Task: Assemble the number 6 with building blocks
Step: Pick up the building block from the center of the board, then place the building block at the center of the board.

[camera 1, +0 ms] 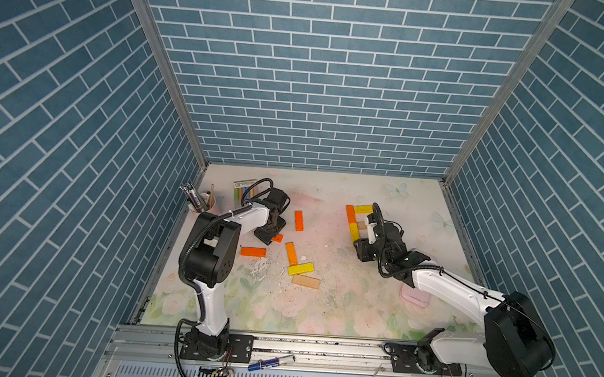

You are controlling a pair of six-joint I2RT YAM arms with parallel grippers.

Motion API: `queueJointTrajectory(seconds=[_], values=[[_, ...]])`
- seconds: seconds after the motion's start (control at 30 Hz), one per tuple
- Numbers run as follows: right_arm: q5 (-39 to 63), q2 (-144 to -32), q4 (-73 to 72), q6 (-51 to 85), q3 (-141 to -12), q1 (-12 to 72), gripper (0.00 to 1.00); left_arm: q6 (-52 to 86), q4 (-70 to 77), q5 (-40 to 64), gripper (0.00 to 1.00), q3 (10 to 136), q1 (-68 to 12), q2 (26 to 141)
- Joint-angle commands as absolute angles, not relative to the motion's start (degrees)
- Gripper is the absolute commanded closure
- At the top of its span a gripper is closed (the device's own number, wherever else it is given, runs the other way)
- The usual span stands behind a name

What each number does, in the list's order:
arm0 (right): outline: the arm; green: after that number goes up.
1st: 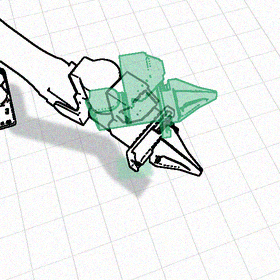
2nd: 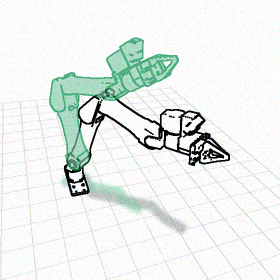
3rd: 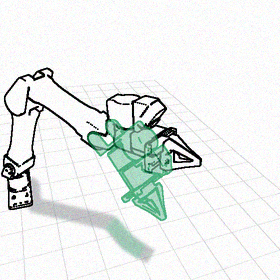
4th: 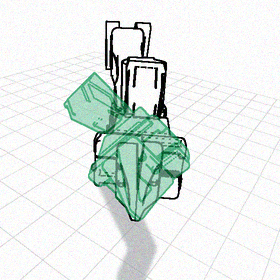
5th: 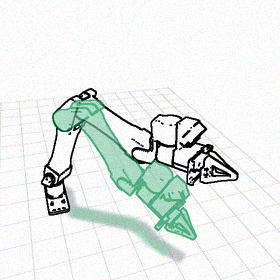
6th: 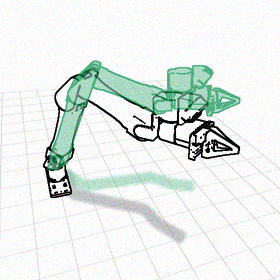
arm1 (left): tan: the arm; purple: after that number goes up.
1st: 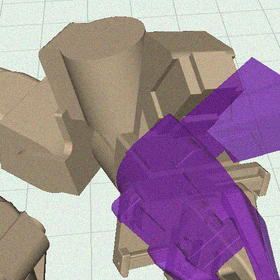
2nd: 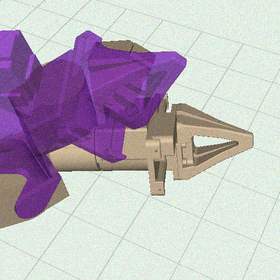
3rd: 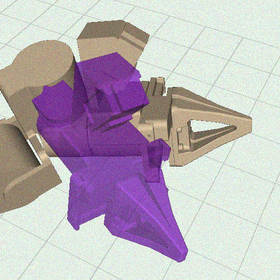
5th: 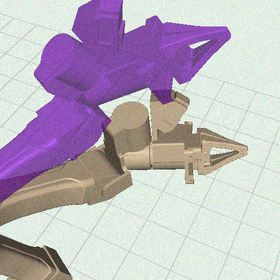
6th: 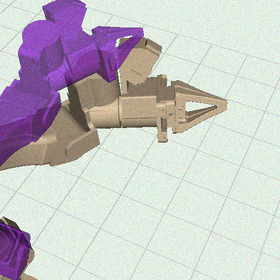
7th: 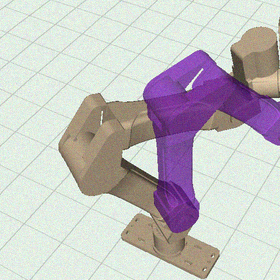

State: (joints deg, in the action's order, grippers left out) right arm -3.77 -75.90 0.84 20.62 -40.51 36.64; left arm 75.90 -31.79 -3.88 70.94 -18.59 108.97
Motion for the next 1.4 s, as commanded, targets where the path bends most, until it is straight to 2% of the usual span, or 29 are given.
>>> queueJointTrajectory(seconds=[0.0,0.07,0.17,0.23,0.3,0.33,0.37,0.73,0.87,0.93,1.07,1.37], values=[[-4.4,-75.6,0.7,19.2,-40.2,36.7,0.49,77.7,-36.0,-6.5,0.38,71.4,-19.0,110.3],[-5.2,-75.4,0.9,19.0,-40.0,36.7,0.49,76.2,-36.8,-6.9,0.38,71.9,-19.0,110.8],[-6.0,-75.2,1.1,18.9,-39.9,36.6,0.49,72.9,-37.3,-6.7,0.44,72.5,-19.0,111.3],[-6.1,-75.3,1.1,19.0,-39.9,36.6,0.49,70.2,-37.7,-6.1,0.51,73.0,-18.9,111.5],[-6.1,-75.5,1.0,19.0,-39.9,36.5,0.49,67.2,-38.6,-6.2,0.68,73.5,-19.0,111.2],[-6.2,-75.5,1.0,19.1,-39.9,36.5,0.49,65.3,-38.6,-6.2,0.73,73.8,-19.0,111.0],[-6.4,-75.6,1.1,19.1,-39.9,36.4,0.49,63.5,-39.7,-6.3,0.75,74.4,-19.0,111.0],[-7.9,-75.6,1.2,19.2,-39.8,35.9,0.5,31.8,-47.8,-9.5,0.75,82.5,-20.3,108.0],[-9.4,-74.9,-0.6,19.8,-38.3,35.9,0.51,17.9,-43.2,-2.8,0.74,84.1,-21.0,105.2],[-10.6,-74.1,0.1,20.4,-38.5,35.9,0.52,10.5,-41.1,2.7,0.69,86.2,-21.7,104.6],[-12.3,-70.2,2.9,23.4,-39.3,35.8,0.54,-1.4,-40.6,10.6,0.68,92.4,-23.0,106.6],[-14.4,-60.3,8.6,30.4,-38.6,35.9,0.55,-21.2,-44.3,12.3,0.72,107.8,-25.7,118.1]])
